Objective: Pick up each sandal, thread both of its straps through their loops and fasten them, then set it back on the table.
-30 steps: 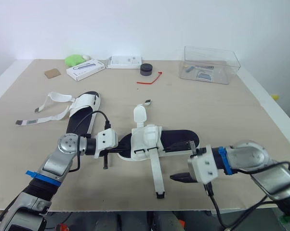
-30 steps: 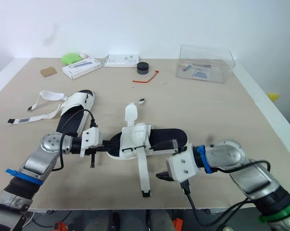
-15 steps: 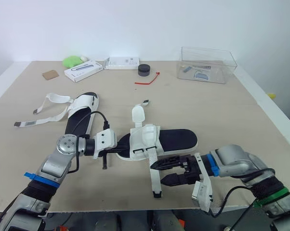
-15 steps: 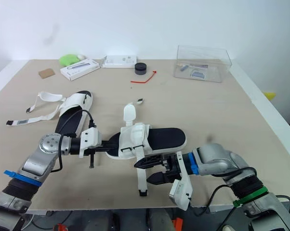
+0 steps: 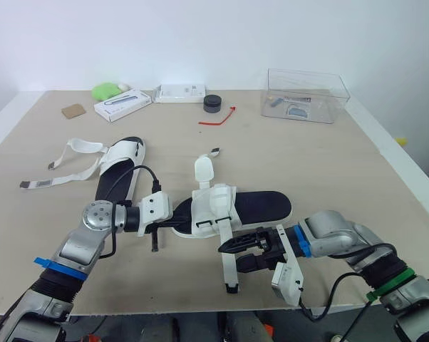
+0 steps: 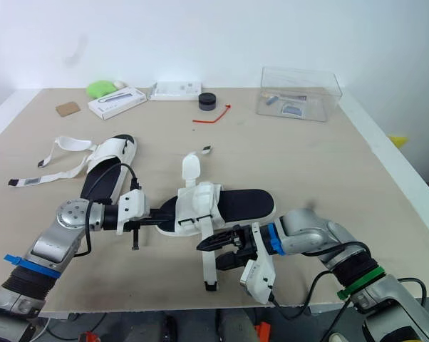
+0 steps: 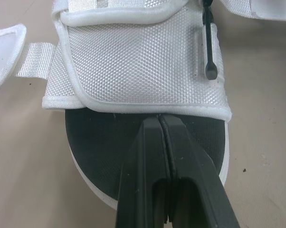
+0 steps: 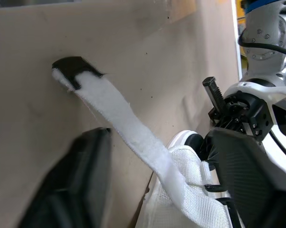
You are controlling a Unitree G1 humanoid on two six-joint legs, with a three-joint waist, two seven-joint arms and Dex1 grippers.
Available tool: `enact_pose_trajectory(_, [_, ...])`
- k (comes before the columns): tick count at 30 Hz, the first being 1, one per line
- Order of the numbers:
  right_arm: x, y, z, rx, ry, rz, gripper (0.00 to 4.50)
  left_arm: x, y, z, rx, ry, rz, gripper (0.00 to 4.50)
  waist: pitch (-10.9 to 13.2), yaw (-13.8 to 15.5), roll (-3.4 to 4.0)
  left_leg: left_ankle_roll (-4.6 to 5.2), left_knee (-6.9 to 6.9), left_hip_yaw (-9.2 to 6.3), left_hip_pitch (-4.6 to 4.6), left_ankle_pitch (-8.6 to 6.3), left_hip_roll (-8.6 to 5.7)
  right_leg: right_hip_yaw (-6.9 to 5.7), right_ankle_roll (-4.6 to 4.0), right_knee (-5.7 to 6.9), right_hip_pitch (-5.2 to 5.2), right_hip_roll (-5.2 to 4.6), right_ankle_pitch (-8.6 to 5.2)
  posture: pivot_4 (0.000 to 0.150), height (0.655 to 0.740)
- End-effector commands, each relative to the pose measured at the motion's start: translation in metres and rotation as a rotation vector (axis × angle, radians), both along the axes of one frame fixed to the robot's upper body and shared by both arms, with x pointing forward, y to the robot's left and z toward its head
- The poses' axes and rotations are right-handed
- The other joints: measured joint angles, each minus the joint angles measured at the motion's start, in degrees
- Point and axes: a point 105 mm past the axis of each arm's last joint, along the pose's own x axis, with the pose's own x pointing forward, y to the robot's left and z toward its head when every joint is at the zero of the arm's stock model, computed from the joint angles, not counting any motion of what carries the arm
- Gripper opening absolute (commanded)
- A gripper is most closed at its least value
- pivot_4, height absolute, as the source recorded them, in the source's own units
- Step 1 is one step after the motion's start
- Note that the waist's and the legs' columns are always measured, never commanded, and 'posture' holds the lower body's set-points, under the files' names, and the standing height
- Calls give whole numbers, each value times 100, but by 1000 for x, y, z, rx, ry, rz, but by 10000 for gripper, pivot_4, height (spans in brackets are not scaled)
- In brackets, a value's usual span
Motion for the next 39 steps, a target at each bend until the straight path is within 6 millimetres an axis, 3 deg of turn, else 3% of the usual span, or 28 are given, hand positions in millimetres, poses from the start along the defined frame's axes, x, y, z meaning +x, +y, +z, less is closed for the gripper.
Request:
enact_pose_trajectory(1, [-3,4,15,72,51,-4,19998,-6,5,-21,65,71,7,0,0,0,0,0,0,0,0,0,0,0,0,1,0,0,0,1500,7400])
enact_pose_trajectory(2, [-3,5,17,86,81,-15,17006,-6,6,-21,65,72,8,0,0,0,0,0,0,1,1,0,0,1,0,1,0,0,0,1500,7400])
enact_pose_trajectory(3, [-2,6,20,116,133,-38,9950,-5,6,-21,65,72,9,0,0,-1,0,0,0,2,2,0,0,3,-1,2,1,0,0,1500,7400])
enact_pose_trajectory(6, [0,10,29,199,313,-116,1146,-5,7,-22,66,73,13,0,-1,0,-1,0,0,2,3,0,1,2,0,2,1,0,1,1500,7400])
enact_pose_trajectory(9, [2,12,38,256,500,-182,1146,-5,7,-23,67,74,15,0,-1,0,-1,0,-1,3,4,0,2,4,0,4,2,0,11,1500,7400])
enact_pose_trajectory(18, [6,15,49,334,789,-297,1146,-4,9,-25,72,76,18,0,-4,1,-2,0,-1,0,8,0,7,-3,8,7,2,9,10,1500,7400])
enact_pose_trajectory(26, [40,12,66,508,1173,-541,1146,-3,8,-26,71,77,18,0,-7,0,-3,0,0,-1,9,0,8,-2,9,8,2,9,13,1500,7400])
enact_pose_trajectory(32, [73,3,66,611,1306,-766,1146,-2,9,-26,70,76,20,0,-11,1,-1,0,0,-1,2,0,7,-2,11,8,-2,8,14,1500,7400])
enact_pose_trajectory(39, [86,-5,50,597,1330,-922,1146,-3,8,-27,66,76,22,0,-12,0,-1,0,0,-5,-11,0,4,-3,15,6,-9,6,14,1500,7400])
